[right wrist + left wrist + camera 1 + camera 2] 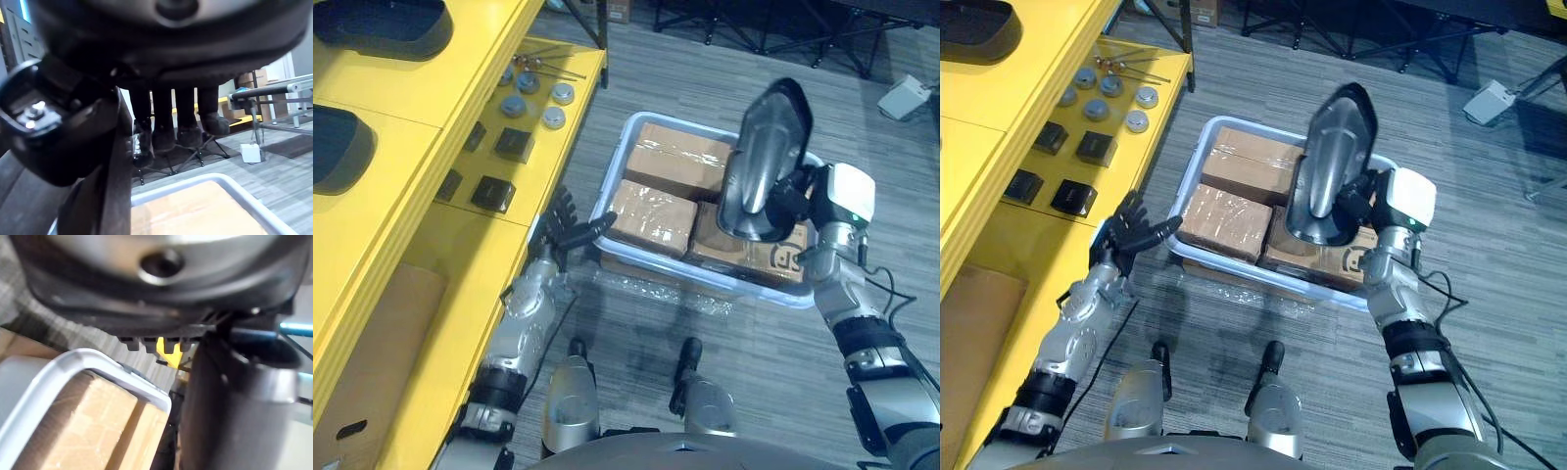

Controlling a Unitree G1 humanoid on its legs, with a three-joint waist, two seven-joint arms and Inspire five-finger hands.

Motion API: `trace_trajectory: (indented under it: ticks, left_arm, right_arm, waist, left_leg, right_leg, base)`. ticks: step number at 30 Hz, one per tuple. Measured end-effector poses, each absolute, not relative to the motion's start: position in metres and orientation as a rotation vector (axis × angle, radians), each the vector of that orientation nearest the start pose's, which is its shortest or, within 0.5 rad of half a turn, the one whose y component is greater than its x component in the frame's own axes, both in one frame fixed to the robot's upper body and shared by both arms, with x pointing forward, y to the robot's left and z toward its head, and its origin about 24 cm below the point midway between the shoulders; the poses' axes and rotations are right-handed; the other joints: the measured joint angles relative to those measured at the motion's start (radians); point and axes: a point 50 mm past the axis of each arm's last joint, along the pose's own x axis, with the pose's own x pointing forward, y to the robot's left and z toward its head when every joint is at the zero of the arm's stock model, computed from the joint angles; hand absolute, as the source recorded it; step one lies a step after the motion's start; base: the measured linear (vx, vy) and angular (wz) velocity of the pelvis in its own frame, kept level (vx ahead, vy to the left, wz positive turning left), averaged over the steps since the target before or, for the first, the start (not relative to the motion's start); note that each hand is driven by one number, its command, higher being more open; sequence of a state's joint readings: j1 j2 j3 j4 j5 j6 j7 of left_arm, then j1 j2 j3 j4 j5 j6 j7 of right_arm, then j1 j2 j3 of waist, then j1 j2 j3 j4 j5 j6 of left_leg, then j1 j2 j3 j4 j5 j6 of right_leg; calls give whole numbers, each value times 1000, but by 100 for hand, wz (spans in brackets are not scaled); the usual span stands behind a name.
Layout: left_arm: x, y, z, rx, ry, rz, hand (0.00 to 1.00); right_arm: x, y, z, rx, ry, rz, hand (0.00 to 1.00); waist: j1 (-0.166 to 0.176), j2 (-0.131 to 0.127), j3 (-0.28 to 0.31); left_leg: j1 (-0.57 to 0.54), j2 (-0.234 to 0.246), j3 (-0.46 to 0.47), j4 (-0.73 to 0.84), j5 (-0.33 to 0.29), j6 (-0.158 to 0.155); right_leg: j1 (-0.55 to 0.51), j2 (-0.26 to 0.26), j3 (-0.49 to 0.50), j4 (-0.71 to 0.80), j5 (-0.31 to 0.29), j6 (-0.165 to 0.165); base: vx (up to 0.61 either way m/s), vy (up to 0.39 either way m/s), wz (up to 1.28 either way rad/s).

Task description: Walk over and take three plastic housings, then place them on the shelf

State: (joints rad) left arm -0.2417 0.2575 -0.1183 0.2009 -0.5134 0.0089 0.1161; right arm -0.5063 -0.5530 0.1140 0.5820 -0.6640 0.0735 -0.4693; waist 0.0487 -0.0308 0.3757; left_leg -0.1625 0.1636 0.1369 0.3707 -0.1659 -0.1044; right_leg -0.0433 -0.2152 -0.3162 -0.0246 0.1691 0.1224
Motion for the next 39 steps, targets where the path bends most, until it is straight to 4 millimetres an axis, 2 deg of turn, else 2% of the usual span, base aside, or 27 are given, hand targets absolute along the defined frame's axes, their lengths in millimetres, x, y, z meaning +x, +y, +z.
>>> trace_trajectory:
  ticks: [4,5,8,12,20,22,33,34,39]
  left_arm:
    - [325,154,80,-282,21,-154,100]
    - [329,148,85,-308,25,-196,100]
    - [337,132,90,-351,54,-296,100]
    - [343,129,91,-439,72,-341,100]
    - [346,116,107,-685,24,-521,100]
    - [346,108,111,-684,18,-573,100]
    - [346,103,103,-658,59,-529,100]
    - [346,101,102,-654,63,-524,0]
    - [346,97,96,-643,100,-499,0]
  right_arm:
    - [354,-248,139,-1273,-282,-443,0]
    - [358,-240,148,-1284,-337,-422,0]
    - [363,-224,162,-1324,-439,-374,0]
    - [364,-212,159,-1381,-502,-297,0]
    - [363,-196,152,-1427,-557,-195,0]
    - [362,-192,149,-1467,-578,-151,0]
    - [363,-180,150,-1503,-627,-89,0]
    - [362,-177,151,-1499,-637,-84,0]
    - [356,-161,159,-1470,-731,-52,0]
  waist:
    - [-11,3,-2]
    - [-24,3,-2]
    - [-34,3,-2]
    - [-52,4,-2]
    - [-58,6,-1]
    - [-59,12,-1]
    - [-77,30,2]
    - [-78,32,2]
    - [-76,36,1]
  left_leg:
    - [-14,9,22,12,1,0]
    - [-24,9,21,17,1,0]
    - [-34,10,34,23,1,0]
    - [-34,10,42,23,1,0]
    - [-30,10,54,25,0,1]
    - [-30,10,55,28,-1,1]
    - [-34,13,68,27,-1,1]
    - [-34,13,68,26,-1,1]
    - [-30,13,73,25,-1,1]
  right_leg:
    - [-26,9,27,-11,22,-6]
    - [-32,9,29,-12,25,-6]
    - [-49,9,47,-12,30,-4]
    - [-55,9,54,-12,30,-5]
    - [-60,9,71,-12,37,-7]
    - [-60,9,73,-12,40,-7]
    - [-75,10,82,-12,45,-9]
    - [-75,10,83,-12,45,-9]
    - [-75,11,91,-14,47,-7]
  base:
    - [-67,-5,-19]
    - [-22,5,-4]
    - [0,17,-11]
    - [19,7,-6]
    - [-27,2,-5]
    - [-56,3,-3]
    - [-16,0,-3]
    - [0,0,0]
    - [-3,0,-1]
